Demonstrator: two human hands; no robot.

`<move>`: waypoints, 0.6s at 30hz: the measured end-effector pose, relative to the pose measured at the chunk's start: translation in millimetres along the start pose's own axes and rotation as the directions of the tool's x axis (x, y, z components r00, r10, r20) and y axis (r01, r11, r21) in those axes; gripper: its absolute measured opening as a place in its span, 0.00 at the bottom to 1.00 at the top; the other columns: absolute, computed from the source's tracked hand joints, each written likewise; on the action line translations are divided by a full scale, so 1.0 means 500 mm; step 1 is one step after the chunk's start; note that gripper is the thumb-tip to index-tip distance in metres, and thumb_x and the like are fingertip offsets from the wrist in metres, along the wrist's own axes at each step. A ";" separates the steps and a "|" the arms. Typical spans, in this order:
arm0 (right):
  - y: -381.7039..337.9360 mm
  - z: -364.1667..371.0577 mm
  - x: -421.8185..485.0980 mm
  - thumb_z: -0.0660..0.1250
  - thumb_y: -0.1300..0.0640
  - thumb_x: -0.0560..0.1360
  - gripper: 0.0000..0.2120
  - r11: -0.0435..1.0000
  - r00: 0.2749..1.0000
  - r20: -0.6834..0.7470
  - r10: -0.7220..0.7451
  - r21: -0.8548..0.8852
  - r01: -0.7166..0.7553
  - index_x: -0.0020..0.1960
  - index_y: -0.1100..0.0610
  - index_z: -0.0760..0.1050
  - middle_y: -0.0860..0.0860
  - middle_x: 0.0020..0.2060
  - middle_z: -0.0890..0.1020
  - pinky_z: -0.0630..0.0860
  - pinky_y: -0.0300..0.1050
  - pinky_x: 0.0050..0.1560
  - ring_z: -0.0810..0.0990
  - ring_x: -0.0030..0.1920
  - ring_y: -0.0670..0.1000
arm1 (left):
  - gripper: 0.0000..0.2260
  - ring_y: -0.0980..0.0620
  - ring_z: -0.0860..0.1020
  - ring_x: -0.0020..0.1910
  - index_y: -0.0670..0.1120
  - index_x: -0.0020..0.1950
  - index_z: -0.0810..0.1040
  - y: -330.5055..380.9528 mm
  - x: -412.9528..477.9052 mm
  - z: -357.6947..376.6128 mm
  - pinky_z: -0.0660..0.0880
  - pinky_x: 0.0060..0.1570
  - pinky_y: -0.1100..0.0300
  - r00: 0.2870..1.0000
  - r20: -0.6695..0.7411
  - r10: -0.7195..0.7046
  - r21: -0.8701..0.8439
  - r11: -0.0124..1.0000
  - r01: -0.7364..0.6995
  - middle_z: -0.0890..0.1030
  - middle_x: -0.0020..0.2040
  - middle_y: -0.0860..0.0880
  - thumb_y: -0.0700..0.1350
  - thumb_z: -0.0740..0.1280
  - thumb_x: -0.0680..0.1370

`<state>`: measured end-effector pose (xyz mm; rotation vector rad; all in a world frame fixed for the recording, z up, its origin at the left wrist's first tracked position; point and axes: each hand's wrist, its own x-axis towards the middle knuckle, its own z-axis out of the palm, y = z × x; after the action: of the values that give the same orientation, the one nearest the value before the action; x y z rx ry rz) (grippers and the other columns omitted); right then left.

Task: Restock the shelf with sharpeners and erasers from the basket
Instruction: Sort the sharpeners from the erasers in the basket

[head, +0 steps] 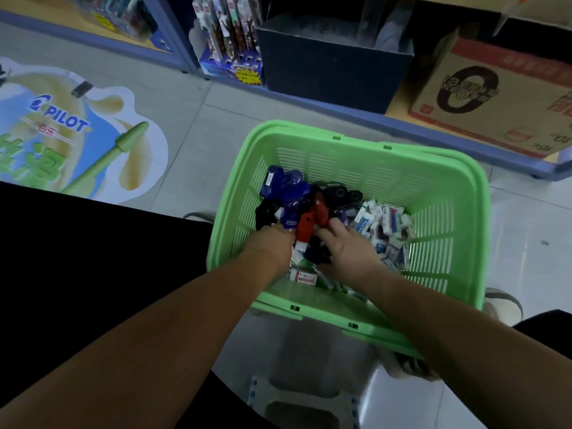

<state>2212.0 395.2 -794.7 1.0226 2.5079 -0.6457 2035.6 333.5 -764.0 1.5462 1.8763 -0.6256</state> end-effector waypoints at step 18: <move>-0.015 0.020 0.040 0.72 0.36 0.74 0.27 1.000 0.999 0.039 0.010 -0.001 -0.010 0.66 0.51 0.72 0.50 0.56 0.80 0.76 0.48 0.60 0.78 0.57 0.53 | 0.32 0.39 0.62 0.73 0.52 0.78 0.67 -0.002 0.007 0.002 0.67 0.72 0.43 0.986 0.161 0.049 -0.016 0.999 -0.047 0.66 0.75 0.44 0.59 0.71 0.76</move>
<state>2194.6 396.6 -810.7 1.0116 2.4674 -0.6559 2034.5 334.9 -767.3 1.4823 1.7144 -0.6957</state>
